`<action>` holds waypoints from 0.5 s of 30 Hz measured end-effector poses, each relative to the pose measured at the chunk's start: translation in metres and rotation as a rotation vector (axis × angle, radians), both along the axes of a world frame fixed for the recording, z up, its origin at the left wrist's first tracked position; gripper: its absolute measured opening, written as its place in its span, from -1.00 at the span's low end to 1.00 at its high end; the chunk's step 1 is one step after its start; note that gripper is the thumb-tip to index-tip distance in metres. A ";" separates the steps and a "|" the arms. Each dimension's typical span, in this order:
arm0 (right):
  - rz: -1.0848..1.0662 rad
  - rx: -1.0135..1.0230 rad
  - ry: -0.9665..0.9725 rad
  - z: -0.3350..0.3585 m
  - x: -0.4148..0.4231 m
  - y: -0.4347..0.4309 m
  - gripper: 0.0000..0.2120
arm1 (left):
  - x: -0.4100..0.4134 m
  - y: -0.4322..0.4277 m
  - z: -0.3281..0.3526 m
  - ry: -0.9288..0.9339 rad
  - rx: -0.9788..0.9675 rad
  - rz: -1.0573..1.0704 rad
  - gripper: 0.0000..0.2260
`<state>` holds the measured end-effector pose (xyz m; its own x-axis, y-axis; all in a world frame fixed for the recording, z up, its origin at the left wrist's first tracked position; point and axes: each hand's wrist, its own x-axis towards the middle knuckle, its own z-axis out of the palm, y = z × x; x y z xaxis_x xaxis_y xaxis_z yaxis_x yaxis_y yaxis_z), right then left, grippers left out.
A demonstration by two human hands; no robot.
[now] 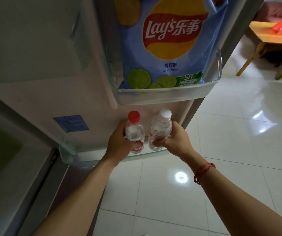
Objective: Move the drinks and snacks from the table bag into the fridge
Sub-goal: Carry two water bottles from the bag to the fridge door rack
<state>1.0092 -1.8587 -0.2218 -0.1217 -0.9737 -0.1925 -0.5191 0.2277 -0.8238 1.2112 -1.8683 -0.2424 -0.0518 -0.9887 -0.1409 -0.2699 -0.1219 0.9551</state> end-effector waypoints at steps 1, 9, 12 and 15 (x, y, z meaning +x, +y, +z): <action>0.004 0.007 0.003 -0.001 0.000 0.000 -0.29 | -0.001 0.000 -0.001 -0.006 -0.001 -0.001 -0.39; 0.032 0.044 0.022 -0.002 0.000 -0.003 -0.26 | -0.002 -0.001 -0.005 -0.035 -0.004 -0.015 -0.37; 0.034 0.067 0.027 0.000 0.000 -0.004 -0.25 | -0.002 0.000 -0.004 -0.042 -0.001 -0.024 -0.36; 0.030 0.078 0.050 -0.003 -0.002 -0.005 -0.25 | 0.000 0.000 -0.006 -0.042 0.007 -0.031 -0.37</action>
